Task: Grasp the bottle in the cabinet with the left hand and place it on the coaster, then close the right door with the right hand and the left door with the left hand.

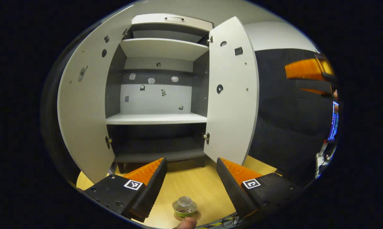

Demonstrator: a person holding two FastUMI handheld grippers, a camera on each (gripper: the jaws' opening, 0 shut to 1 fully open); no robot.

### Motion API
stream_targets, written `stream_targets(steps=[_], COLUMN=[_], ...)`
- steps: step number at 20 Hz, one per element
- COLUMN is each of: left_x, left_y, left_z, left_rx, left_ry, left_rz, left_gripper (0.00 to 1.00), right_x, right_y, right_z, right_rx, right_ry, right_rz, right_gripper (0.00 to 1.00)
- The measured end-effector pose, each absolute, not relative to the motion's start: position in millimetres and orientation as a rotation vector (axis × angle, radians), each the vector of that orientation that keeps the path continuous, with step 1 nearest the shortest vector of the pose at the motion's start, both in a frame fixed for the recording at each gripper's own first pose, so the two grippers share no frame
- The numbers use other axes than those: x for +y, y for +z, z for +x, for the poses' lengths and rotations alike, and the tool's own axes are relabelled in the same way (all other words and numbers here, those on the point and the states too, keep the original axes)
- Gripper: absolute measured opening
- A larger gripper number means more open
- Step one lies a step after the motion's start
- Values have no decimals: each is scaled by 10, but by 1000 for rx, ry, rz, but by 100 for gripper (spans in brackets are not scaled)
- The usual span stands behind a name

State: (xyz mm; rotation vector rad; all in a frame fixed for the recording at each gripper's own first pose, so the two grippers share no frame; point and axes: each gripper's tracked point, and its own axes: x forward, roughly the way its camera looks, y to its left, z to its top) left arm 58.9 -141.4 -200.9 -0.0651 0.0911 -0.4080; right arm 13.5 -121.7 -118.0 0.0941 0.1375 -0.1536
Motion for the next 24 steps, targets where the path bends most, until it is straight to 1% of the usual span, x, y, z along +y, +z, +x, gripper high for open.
stream_targets(steps=[1,2,3,4,5,6,7,8,9,10,11,12,13,16,17,18,19,20,21,22,24], left_x=[-1354,-1299,-1269,-1238,-1170,-1076,-974,-882,-776,-690,-594,-525,-470,-233,-149,-67,-2,32,86,144,246], left_y=[-1798,-1621,-1441,-1294,-1142,-1036,-952,-887,-818,-790,-748,-689,-615,-458,-435,-428,-399,-385,-369,-362,-356], left_z=[607,627,629,626,622,623,626,642,668,693,709,705,707,723,731,737,728,703,672,663,610], left_rx=[70,48,29,14,-1,-10,-4,-1,7,24,36,42,38,21,22,26,25,28,27,30,32], left_ry=[-396,-385,-389,-392,-384,-372,-352,-330,-305,-284,-263,-252,-251,-213,-192,-169,-156,-149,-140,-131,-114], left_rz=[-76,-93,-105,-115,-125,-125,-119,-115,-111,-100,-91,-89,-91,-52,-27,-6,4,11,11,11,5], left_gripper=[98,98,98,98,98,97,96,96,96,96,96,96,96,96,96,96,96,96,96,96,96], right_x=[-1304,-1386,-1463,-1533,-1620,-1689,-1775,-1893,-2026,-2141,-2227,-2302,-2399,-2615,-2667,-2722,-2781,-2823,-2882,-2971,-3034], right_y=[-1159,-1162,-1170,-1184,-1193,-1208,-1229,-1246,-1260,-1276,-1281,-1282,-1261,-1141,-1113,-1083,-1046,-1063,-1090,-1086,-1100], right_z=[167,186,200,213,221,223,234,236,258,289,320,364,441,719,833,947,1072,1185,1264,1312,1430], right_rx=[135,136,138,142,142,147,154,162,172,179,180,179,176,159,160,153,147,154,164,160,173], right_ry=[-171,-184,-194,-202,-210,-210,-212,-224,-241,-252,-258,-263,-275,-299,-297,-295,-290,-276,-277,-285,-272], right_rz=[102,108,109,103,93,77,54,30,12,1,-2,-1,-1,14,11,2,-5,-2,8,28,62], right_gripper=[96,93,94,97,94,97,94,97,97,93,97,94,96,97,97,94,96,94,96,94,94])
